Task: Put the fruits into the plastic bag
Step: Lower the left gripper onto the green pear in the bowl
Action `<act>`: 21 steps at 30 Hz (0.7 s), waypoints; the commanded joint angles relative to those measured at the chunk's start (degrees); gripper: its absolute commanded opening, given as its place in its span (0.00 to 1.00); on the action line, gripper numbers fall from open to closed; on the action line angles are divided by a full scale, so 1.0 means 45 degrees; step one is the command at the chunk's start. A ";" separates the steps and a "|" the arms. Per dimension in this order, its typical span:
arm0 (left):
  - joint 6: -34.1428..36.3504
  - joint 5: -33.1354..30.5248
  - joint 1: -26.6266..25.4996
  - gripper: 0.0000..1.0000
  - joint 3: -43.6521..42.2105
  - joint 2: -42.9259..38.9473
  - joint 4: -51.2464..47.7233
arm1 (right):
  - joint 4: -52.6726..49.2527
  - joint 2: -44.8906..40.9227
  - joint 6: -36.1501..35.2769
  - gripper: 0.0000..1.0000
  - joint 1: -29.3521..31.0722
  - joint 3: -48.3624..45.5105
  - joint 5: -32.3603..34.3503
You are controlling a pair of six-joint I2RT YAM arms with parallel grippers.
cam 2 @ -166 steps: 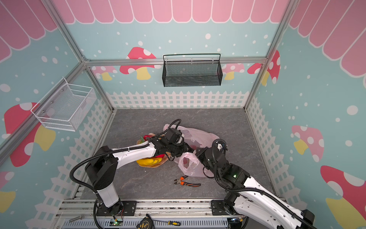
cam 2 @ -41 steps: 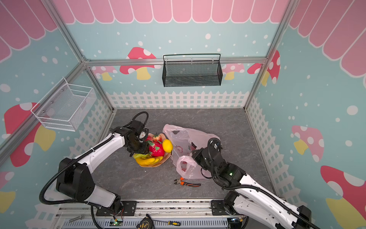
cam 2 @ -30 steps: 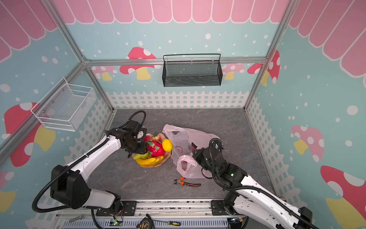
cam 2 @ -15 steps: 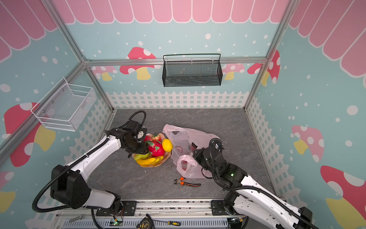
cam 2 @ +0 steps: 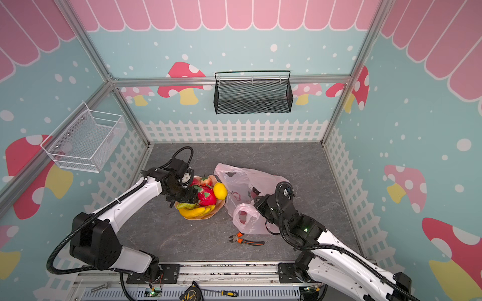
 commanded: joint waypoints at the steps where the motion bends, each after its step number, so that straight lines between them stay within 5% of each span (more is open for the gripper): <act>1: -0.0049 -0.0280 0.0068 0.88 -0.0249 0.0185 0.0165 | -0.0165 -0.0102 0.0176 0.00 -0.0037 0.0105 0.0095; 9: -0.0107 -0.0402 -0.0019 0.85 -0.0509 0.0352 0.0380 | -0.0169 -0.0052 0.0117 0.00 -0.0027 0.0197 0.0096; 21: -0.0195 -0.0239 -0.0029 0.57 -0.0367 -0.0357 0.0172 | -0.0168 0.0074 0.0140 0.00 -0.0021 0.0258 0.0106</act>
